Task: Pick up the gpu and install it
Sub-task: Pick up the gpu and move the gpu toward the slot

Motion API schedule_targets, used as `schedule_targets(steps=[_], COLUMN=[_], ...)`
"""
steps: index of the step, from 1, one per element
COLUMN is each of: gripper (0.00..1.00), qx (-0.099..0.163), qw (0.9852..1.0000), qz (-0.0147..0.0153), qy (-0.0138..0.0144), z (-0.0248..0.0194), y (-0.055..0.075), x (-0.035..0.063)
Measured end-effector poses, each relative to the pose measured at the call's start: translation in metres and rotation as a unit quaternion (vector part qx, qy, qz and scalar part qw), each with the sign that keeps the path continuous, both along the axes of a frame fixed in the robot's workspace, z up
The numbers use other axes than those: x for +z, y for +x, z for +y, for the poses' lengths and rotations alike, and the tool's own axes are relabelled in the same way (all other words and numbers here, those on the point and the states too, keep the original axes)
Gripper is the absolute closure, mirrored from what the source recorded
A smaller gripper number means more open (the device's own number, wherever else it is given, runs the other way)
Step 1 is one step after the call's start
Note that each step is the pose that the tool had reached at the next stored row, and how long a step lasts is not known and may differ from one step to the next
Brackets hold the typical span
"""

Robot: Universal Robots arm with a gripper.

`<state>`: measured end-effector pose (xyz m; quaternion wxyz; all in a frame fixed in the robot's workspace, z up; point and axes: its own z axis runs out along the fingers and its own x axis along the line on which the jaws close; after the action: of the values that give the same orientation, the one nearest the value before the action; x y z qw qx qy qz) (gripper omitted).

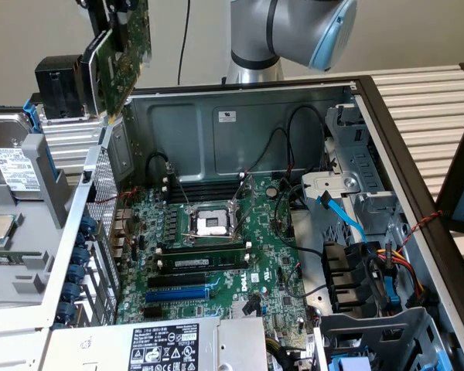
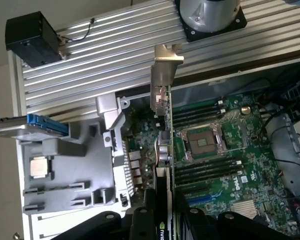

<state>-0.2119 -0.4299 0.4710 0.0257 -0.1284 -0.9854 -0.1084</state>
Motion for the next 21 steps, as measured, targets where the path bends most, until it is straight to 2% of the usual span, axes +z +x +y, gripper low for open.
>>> schedule_targets(steps=[21], gripper=[0.74], qx=[0.013], qw=[0.9999], qz=[0.0], qy=[0.0012], z=[0.0], y=[0.089], x=[0.0])
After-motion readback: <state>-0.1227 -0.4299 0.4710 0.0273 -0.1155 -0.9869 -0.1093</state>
